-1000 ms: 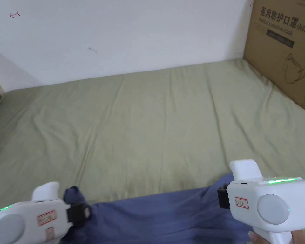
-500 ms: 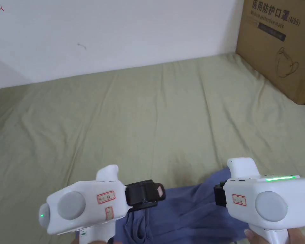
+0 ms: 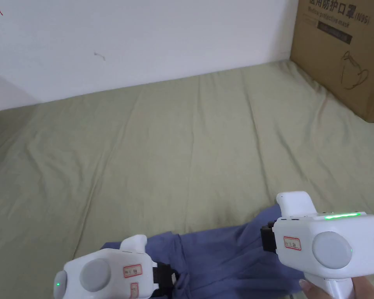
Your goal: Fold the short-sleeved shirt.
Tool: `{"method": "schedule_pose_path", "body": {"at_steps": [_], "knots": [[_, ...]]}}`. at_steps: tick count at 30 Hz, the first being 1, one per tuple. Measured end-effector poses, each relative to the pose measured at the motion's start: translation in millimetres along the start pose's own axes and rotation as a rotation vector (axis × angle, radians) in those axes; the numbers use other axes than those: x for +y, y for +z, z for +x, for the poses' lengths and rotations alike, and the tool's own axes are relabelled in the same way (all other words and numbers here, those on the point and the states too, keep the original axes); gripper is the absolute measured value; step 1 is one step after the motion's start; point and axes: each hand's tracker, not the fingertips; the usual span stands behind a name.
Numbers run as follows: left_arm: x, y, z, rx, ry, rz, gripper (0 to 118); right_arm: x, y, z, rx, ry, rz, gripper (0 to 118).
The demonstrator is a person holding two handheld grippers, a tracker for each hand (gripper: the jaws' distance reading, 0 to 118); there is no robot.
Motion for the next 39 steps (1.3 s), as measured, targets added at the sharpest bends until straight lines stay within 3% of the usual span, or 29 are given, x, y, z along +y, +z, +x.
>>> {"method": "schedule_pose_path", "body": {"at_steps": [3, 7, 12, 13, 14, 15, 17, 21, 24, 27, 30, 34, 35, 36, 37, 38, 39], "knots": [[0, -5, 1, -0.009, -0.045, 0.037, 0, 3, 1, 1, -0.018, 0.022, 0.003, 0], [2, 11, -16, -0.400, 0.159, 0.030, 0, 9, 2, 3, -0.020, 0.017, 0.012, 0], [7, 64, -47, -0.272, 0.133, 0.208, 4, 10, 1, 2, -0.016, 0.008, 0.020, 0], [8, 78, -67, -0.255, 0.156, 0.243, 16, 9, 1, 1, -0.013, 0.009, 0.019, 0], [7, 88, -80, -0.253, 0.171, 0.261, 36, 9, 1, 0, -0.011, 0.012, 0.017, 0], [6, 97, -94, -0.233, 0.187, 0.266, 65, 8, 2, -1, -0.010, 0.016, 0.015, 0], [1, 110, -126, -0.247, 0.256, 0.245, 102, 6, 0, -2, -0.010, 0.020, 0.008, 0], [-14, 109, -161, -0.315, 0.301, 0.251, 118, 4, -5, -2, -0.006, 0.011, -0.005, 0], [-23, 83, -176, -0.374, 0.376, 0.155, 118, 2, -6, -4, -0.007, 0.020, -0.013, 0], [-16, 66, -171, -0.531, 0.407, 0.197, 118, 1, -6, -4, -0.006, 0.032, -0.020, 0], [-6, 37, -163, -0.699, 0.451, 0.080, 118, 1, -8, -2, -0.019, 0.042, -0.026, 0], [5, 21, -153, -0.662, 0.333, 0.052, 116, 0, -10, 5, -0.039, 0.028, -0.034, 0], [4, 21, -155, -0.671, 0.345, 0.062, 106, 0, -10, 6, -0.040, 0.020, -0.032, 0], [4, 22, -159, -0.641, 0.362, 0.088, 64, 0, -10, 7, -0.040, 0.015, -0.030, 0], [2, 20, -163, -0.546, 0.380, 0.106, 14, -1, -10, 7, -0.043, 0.011, -0.027, 0], [0, 19, -167, -0.338, 0.356, 0.094, 7, -1, -10, 8, -0.048, 0.008, -0.024, 0], [-5, 13, -173, -0.232, 0.319, 0.080, 7, -1, -10, 8, -0.051, 0.009, -0.023, 0]]}}
